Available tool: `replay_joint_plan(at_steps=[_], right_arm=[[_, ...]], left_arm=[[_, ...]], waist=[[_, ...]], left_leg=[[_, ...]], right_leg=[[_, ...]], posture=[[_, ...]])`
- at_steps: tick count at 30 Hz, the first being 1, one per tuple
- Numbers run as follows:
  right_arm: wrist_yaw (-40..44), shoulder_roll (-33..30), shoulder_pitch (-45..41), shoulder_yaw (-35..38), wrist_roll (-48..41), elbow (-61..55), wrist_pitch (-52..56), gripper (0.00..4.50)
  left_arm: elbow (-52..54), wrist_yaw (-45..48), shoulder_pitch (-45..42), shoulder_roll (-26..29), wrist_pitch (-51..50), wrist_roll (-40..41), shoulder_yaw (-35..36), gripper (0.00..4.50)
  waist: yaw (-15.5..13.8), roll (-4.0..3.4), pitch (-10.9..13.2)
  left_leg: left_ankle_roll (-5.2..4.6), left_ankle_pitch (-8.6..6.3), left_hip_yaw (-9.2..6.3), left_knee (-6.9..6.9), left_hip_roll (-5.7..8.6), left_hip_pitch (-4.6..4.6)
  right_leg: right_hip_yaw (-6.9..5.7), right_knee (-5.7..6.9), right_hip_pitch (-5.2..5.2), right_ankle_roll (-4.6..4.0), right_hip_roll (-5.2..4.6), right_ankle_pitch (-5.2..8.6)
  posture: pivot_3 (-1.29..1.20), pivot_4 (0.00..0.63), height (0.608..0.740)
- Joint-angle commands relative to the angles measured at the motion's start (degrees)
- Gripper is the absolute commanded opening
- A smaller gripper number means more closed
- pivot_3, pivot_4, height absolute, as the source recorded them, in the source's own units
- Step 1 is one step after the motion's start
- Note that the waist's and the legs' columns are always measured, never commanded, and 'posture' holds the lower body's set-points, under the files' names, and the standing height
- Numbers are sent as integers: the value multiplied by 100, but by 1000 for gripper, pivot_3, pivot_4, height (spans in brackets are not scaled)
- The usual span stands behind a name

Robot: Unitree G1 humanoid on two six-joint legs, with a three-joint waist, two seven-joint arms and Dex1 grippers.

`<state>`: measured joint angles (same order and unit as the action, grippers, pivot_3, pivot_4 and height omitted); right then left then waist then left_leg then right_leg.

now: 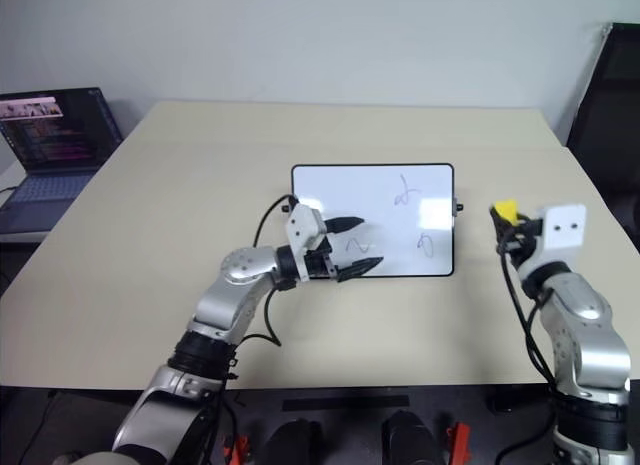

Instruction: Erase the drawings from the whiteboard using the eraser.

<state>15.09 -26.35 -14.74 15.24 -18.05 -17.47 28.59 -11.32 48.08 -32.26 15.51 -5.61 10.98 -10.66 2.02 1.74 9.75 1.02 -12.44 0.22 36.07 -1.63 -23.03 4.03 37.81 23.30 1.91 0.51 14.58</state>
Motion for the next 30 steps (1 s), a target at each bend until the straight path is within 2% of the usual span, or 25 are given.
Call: replay_joint_plan(at_steps=[1, 7, 14, 24, 30], right_arm=[[165, 46, -682, -453, 181, 47, -365, 870], [16, 442, -1860, -1142, 559, 1107, -190, 870], [138, 591, -2474, -1511, 919, 2098, -304, 870], [229, 625, -2646, -1677, 1246, 2648, -394, 870], [668, 914, -2279, -2251, 1282, 2320, -133, 870]], left_arm=[[47, -427, -93, -22, 243, -262, 128, 4500], [-164, -629, -220, -38, 408, -326, 217, 4500], [-85, -684, -146, 24, 429, -322, 292, 4500], [227, -794, 40, 104, 296, -290, 362, 4500], [97, -841, -78, 241, 336, -328, 536, 4500]], waist=[[9, 0, 2], [-12, 2, 4], [-27, 2, 4], [-18, 2, 3], [53, 2, 3]], left_leg=[[0, 0, 4, 0, 0, 0], [0, 0, 3, 0, -1, 0], [0, 0, 1, -1, -1, -18], [0, 0, 0, 3, -1, -20], [0, 0, 5, 2, -5, -5]], right_leg=[[4, 1, 1, 1, 0, -1], [1, 4, 2, 0, -1, -2], [-3, -3, 13, 0, -5, -2], [-4, 12, 21, -1, -7, -3], [3, 18, 15, -1, -2, -3]], posture=[[0, 150, 740], [0, 150, 740], [0, 150, 740], [0, 150, 740], [0, 150, 740]])
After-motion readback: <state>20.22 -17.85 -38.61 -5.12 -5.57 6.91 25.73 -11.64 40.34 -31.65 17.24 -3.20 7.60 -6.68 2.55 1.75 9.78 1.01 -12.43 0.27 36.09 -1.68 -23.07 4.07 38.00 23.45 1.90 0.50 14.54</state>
